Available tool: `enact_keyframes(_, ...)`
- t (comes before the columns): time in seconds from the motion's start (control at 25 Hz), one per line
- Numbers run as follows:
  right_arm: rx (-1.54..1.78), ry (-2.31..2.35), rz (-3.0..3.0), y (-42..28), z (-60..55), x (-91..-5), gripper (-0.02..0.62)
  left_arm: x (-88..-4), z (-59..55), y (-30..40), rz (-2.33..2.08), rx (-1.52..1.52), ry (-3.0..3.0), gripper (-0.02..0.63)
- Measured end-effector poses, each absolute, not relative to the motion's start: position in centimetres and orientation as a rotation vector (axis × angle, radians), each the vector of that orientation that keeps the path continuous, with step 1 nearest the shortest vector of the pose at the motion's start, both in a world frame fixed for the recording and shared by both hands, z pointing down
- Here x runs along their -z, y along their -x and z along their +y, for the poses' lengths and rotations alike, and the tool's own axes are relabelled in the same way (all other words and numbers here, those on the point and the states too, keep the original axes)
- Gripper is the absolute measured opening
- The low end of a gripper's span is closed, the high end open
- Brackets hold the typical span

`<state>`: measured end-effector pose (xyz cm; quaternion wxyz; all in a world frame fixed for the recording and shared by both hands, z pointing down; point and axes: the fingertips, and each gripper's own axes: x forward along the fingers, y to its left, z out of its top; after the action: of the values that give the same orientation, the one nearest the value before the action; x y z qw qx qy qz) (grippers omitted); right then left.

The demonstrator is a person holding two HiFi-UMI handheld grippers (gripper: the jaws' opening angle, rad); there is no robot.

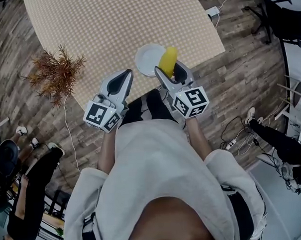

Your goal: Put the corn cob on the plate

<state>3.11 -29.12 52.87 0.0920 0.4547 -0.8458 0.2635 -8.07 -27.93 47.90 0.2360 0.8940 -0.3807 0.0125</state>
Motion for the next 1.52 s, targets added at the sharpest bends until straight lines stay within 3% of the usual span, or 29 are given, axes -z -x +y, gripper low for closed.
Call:
enact_keyframes(0.92, -0.776, -1.275, -2.343, -2.1, -31.8, -63.0, 0.253, -51.3, -28.0, 9.3, -1.036, -0.076, -2.365, 0.008)
enact_keyframes(1.52, -0.654, -1.180, -2.231, -1.1, -31.9, -65.3, 0.253, -51.1, -27.6, 10.2, -1.062, -0.052, -2.354, 0.008)
